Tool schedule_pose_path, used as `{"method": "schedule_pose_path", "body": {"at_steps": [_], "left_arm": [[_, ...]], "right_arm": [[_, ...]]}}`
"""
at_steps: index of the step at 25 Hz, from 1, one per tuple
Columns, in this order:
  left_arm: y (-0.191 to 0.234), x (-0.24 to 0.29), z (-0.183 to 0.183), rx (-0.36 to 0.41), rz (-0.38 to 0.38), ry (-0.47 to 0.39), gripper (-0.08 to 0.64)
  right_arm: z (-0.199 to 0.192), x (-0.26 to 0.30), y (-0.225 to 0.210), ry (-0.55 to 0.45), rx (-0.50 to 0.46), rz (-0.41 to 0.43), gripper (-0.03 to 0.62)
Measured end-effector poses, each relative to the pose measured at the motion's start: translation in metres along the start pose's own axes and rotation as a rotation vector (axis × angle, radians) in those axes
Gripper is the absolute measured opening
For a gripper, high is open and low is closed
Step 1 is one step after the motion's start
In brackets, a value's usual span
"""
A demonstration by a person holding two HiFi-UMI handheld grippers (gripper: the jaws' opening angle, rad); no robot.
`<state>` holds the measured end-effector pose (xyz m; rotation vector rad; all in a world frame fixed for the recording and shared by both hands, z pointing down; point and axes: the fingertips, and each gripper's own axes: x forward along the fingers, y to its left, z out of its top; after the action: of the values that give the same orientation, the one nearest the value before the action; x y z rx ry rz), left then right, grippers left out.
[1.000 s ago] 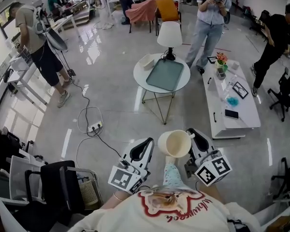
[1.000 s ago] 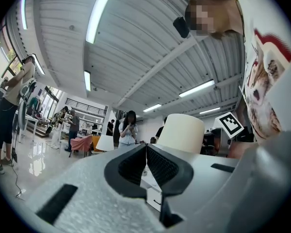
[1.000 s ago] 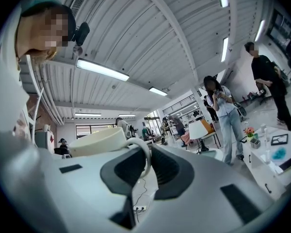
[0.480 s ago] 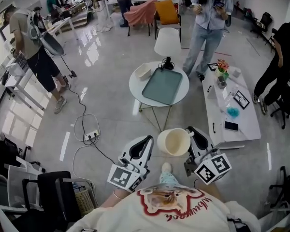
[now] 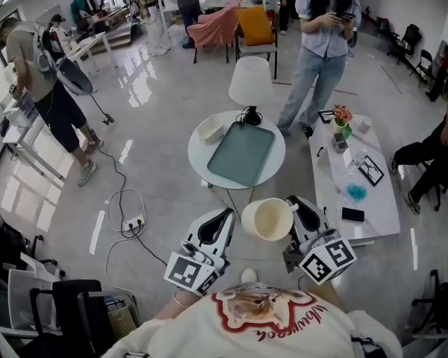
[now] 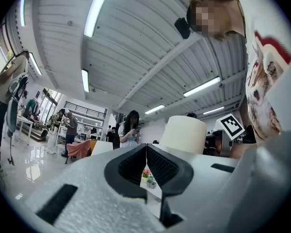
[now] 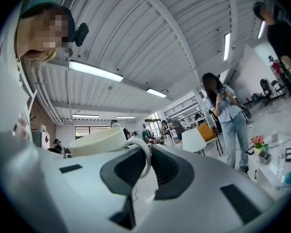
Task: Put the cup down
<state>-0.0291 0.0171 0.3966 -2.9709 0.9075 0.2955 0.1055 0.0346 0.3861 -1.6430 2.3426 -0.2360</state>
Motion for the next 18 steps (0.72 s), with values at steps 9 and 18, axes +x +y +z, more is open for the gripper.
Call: {"method": "schedule_pose_path", "body": {"at_steps": [9,18], "left_arm": [[0.014,0.036,-0.009,-0.003,0.025,0.023,0.017],[0.044,0.046,-0.016,-0.003,0.07,0.038,0.017]], "right_arm": [[0.007,0.026,-0.04,0.004,0.025,0.0,0.051],[0.002,0.062,-0.052,0.012,0.051,0.029,0.051]]}}
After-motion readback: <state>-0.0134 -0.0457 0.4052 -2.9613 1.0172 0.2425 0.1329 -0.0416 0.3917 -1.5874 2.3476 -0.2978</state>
